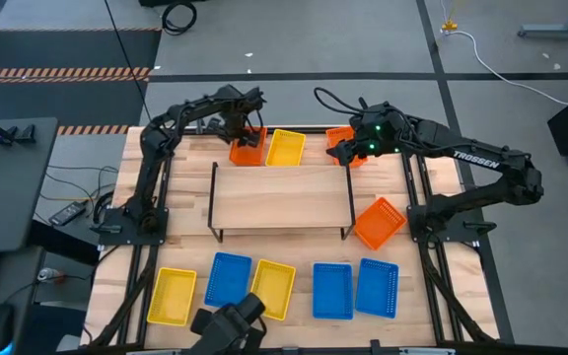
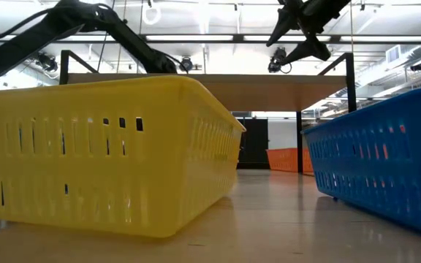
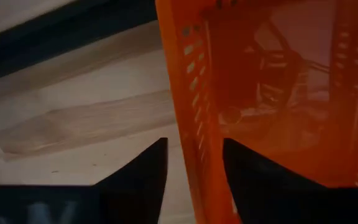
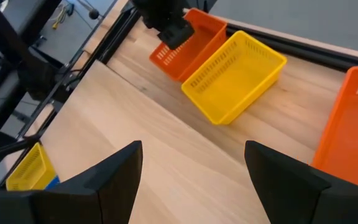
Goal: Stack baskets on shelf by color
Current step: Put the top left orange bin on the shelf
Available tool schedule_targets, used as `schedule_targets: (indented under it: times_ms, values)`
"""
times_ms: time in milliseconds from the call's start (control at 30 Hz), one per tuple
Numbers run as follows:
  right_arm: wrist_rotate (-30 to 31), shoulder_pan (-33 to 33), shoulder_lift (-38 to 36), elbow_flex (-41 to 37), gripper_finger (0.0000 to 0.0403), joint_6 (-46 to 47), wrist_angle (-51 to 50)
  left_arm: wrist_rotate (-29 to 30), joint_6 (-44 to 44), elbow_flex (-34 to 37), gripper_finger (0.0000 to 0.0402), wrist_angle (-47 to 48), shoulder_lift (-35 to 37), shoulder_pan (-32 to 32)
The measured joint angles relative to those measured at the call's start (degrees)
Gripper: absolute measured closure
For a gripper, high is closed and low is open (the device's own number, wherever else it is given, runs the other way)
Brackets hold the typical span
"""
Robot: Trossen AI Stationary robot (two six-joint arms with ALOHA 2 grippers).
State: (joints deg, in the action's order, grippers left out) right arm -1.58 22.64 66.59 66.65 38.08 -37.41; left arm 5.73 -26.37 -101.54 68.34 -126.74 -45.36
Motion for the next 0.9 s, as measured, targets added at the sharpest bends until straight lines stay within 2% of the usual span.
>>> schedule_targets:
  times_ms: [200,267,467,900]
  values:
    - [0.05,0.00,0.00,0.00,0.0115,2.56,-0.02,0.33,0.05,-0.04,0.0369,-0.35,0.28,0.35]
    - [0.28,0.00,0.00,0.00,0.0115,2.89,-0.02,-0.72,0.85,-0.08,0.0389,0.07,1.16,0.12]
    - [0.43,0.00,0.00,0.00,0.0115,2.37,-0.01,-1.40,0.41,-0.08,0.0391,0.84,5.00,-0.61]
    - [1.55,0.04,0.00,0.00,0.0115,-1.75,0.00,-3.73,-6.45,-0.10,0.0392,1.33,21.53,-0.31]
